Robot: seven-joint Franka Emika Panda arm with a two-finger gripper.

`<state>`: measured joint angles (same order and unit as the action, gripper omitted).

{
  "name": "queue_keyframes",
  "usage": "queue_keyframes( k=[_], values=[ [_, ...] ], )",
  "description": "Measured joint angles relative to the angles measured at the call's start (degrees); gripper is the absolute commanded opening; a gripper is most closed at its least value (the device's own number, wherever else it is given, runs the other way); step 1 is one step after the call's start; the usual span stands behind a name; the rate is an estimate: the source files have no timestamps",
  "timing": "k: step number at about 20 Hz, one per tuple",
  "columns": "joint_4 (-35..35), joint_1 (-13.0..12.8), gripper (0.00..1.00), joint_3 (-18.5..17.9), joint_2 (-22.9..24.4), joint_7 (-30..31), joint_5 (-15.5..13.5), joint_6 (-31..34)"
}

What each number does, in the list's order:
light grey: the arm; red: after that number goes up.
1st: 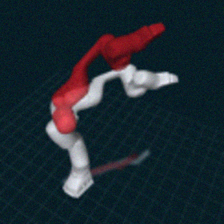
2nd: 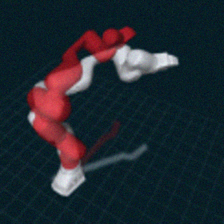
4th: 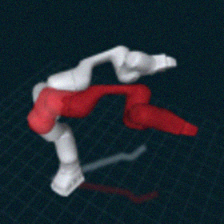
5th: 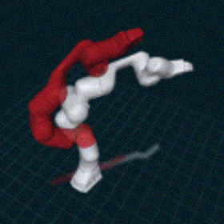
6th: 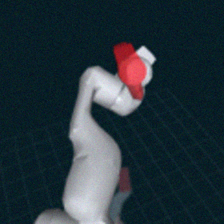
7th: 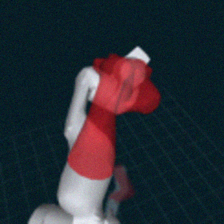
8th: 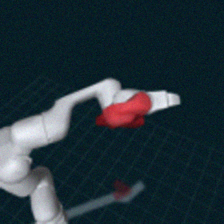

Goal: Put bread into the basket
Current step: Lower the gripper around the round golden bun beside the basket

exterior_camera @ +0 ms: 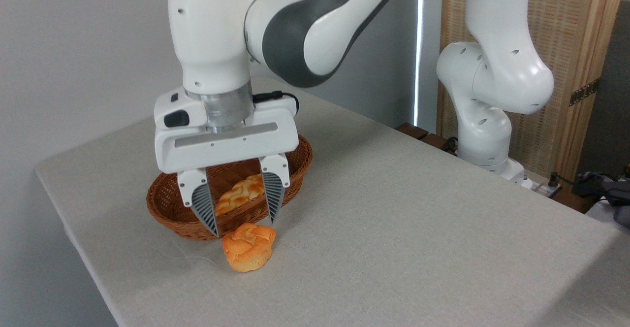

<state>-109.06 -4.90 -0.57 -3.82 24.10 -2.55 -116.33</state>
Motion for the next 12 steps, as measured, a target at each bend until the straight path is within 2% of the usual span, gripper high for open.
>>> queue_keyframes(
  k=[12],
  values=[
    [-2.77,0.05,1.0,0.0,-1.89,0.02,-0.04,-5.09]
  ],
)
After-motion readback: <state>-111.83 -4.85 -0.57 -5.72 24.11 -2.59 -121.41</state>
